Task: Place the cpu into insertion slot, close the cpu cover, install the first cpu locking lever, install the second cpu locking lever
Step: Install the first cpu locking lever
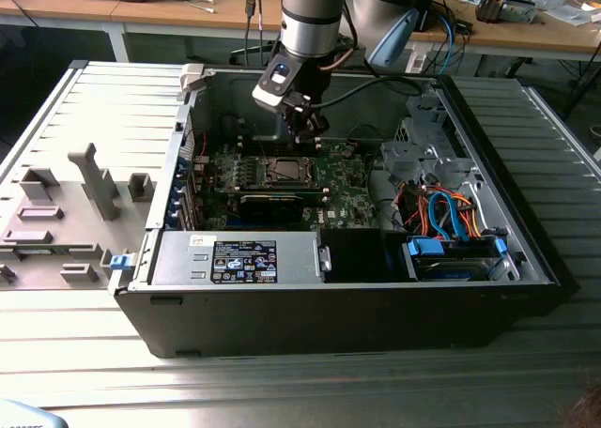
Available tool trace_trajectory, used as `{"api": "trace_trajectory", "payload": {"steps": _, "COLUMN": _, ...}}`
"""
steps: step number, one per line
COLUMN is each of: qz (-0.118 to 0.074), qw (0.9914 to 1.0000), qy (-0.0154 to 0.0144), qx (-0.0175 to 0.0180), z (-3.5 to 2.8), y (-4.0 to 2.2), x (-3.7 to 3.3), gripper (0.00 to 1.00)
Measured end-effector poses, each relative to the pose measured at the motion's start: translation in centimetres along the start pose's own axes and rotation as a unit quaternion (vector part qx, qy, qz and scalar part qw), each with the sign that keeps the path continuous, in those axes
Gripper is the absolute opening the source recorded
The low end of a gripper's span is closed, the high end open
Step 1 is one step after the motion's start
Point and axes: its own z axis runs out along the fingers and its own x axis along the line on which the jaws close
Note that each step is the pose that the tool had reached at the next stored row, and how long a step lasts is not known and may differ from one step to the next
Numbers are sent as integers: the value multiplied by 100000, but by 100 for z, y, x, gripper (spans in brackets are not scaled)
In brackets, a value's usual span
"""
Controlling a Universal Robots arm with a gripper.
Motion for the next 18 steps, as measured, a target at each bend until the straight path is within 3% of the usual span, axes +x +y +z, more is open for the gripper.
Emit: {"api": "trace_trajectory", "payload": {"steps": 18, "qz": -4159, "qw": 99913, "qy": -118, "qx": -38, "z": 0, "y": 0, "x": 0, "gripper": 11}}
